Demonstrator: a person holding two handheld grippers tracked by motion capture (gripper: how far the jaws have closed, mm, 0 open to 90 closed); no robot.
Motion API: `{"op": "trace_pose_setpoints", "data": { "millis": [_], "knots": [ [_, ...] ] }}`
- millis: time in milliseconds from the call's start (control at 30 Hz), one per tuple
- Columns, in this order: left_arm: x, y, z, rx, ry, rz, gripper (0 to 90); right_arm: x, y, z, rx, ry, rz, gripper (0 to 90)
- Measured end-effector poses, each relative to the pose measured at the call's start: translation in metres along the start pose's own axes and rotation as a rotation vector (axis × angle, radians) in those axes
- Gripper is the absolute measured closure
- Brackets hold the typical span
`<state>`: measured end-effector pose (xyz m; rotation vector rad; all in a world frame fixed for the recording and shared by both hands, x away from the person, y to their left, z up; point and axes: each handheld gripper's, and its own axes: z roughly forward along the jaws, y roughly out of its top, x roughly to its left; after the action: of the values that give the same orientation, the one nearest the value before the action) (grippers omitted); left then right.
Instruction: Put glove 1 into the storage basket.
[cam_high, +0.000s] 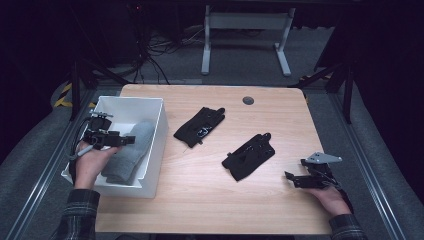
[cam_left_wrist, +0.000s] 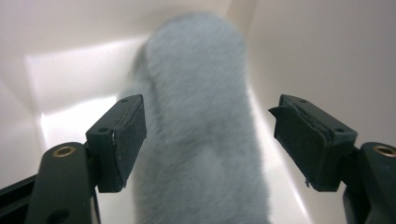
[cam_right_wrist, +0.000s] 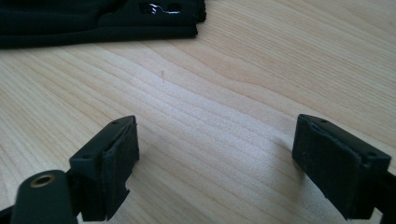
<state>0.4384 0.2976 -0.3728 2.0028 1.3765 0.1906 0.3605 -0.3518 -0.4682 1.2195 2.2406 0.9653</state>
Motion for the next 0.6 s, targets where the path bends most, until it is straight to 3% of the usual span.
{"op": "trace_pose_setpoints", "data": {
  "millis": [267, 333, 600],
  "knots": [
    [-0.034, 0.023, -0.019, -0.079, -0.052, 0.089, 18.2, 0.0, 0.0, 0.0, 0.0, 0.0, 0.0, 15.2],
    [-0.038, 0.025, -0.02, -0.086, -0.062, 0.098, 17.7, 0.0, 0.0, 0.0, 0.0, 0.0, 0.0, 15.2],
    [-0.079, 0.04, -0.024, -0.125, -0.137, 0.189, 17.7, 0.0, 0.0, 0.0, 0.0, 0.0, -0.001, 15.1]
  ]
}}
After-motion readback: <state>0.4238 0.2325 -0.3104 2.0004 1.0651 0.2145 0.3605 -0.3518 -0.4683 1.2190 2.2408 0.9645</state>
